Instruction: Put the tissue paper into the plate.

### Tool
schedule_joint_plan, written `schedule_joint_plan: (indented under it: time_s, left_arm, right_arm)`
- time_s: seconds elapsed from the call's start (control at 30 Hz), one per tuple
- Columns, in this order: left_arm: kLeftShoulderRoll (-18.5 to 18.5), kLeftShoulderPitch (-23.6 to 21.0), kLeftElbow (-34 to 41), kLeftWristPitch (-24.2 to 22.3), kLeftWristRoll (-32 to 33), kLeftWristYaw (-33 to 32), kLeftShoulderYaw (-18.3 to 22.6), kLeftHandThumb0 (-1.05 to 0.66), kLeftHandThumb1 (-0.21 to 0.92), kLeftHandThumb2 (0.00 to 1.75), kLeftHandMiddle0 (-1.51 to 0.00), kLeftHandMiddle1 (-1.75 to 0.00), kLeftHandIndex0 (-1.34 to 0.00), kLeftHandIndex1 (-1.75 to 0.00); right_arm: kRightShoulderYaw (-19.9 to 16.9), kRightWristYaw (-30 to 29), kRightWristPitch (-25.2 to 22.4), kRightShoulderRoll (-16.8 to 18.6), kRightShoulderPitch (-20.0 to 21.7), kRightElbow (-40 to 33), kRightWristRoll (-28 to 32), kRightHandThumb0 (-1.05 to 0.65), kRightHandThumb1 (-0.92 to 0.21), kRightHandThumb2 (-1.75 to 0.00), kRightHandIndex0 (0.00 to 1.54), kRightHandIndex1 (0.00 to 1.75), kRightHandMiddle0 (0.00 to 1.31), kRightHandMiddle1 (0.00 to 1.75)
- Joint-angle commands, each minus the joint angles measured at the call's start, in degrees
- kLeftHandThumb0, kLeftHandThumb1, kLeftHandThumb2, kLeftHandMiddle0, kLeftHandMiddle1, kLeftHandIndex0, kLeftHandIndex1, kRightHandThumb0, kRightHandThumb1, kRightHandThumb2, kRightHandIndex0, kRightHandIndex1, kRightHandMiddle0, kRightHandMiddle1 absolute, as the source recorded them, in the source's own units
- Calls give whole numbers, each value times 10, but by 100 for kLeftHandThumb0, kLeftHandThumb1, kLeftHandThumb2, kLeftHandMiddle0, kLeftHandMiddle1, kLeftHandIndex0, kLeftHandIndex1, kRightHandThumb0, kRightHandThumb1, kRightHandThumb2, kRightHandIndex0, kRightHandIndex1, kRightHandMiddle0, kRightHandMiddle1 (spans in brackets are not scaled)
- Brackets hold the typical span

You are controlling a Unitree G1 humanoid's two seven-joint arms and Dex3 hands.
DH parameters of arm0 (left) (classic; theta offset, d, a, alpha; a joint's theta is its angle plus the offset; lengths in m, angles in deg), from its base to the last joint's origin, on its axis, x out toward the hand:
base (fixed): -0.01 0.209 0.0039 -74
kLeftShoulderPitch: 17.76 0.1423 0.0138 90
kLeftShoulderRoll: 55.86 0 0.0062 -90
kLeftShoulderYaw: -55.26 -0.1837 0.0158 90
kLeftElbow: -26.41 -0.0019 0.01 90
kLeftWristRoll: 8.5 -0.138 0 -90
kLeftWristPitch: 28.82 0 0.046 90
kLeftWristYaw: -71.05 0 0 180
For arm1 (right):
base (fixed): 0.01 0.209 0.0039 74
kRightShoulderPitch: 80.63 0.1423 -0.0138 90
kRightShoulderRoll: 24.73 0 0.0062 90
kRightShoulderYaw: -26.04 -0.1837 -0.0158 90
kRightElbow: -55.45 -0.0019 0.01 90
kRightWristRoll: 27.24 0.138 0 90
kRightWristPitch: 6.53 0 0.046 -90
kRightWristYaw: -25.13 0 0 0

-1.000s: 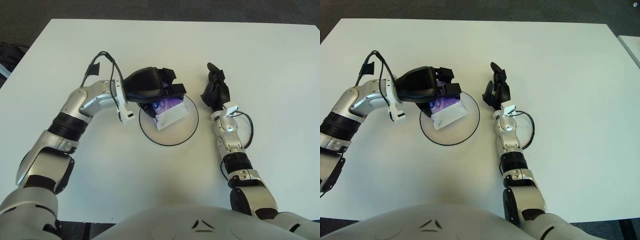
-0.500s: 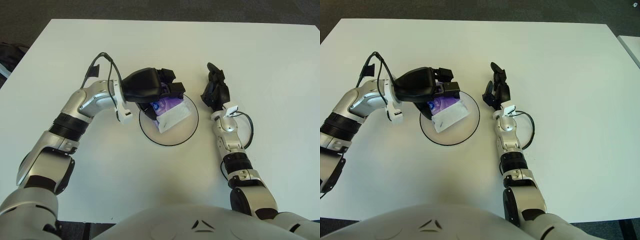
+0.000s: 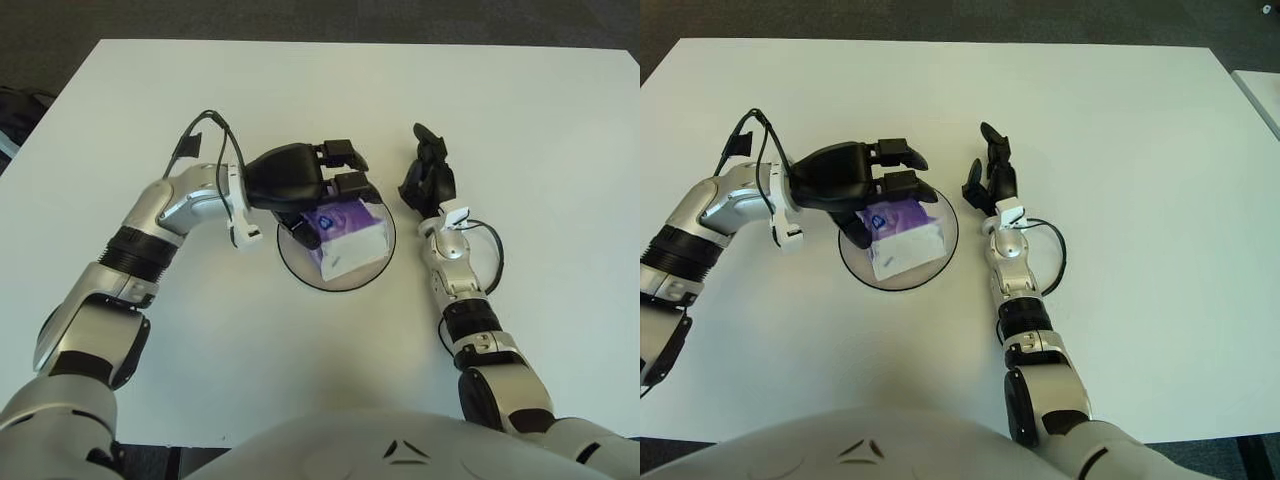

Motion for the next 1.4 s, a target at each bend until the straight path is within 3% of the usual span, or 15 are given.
schedule_joint_plan:
  time_s: [0.0, 0.53, 0.93, 1.17, 1.37]
  left_arm:
    - [1, 10, -10, 17, -17, -28, 16, -101, 92, 100, -9, -20, 0, -51]
    - [-4, 14, -38, 33, -27, -65, 23, -100, 92, 104, -13, -16, 0, -48]
    - [0, 14, -41, 37, -36, -82, 31, -99, 92, 104, -14, -16, 0, -50]
    - [-3, 19, -45, 24, 1, -80, 45, -100, 92, 100, -15, -15, 0, -56]
    - [-4, 10, -78, 21, 40, -86, 66, -100, 92, 95, -14, -14, 0, -56]
  right_arm:
    - [-2, 3, -47, -12, -65, 124, -8, -83, -92, -100, 12, 0, 0, 49]
    - [5, 26, 3, -29, -45, 191, -6, -84, -92, -104, 8, 0, 0, 44]
    - [2, 27, 7, -27, -40, 201, -2, -83, -92, -102, 10, 1, 0, 45]
    - [-7, 19, -11, -15, -41, 188, 10, -84, -92, -98, 12, 2, 0, 48]
    - [-3, 14, -57, -1, -78, 95, 12, -82, -92, -96, 13, 2, 0, 47]
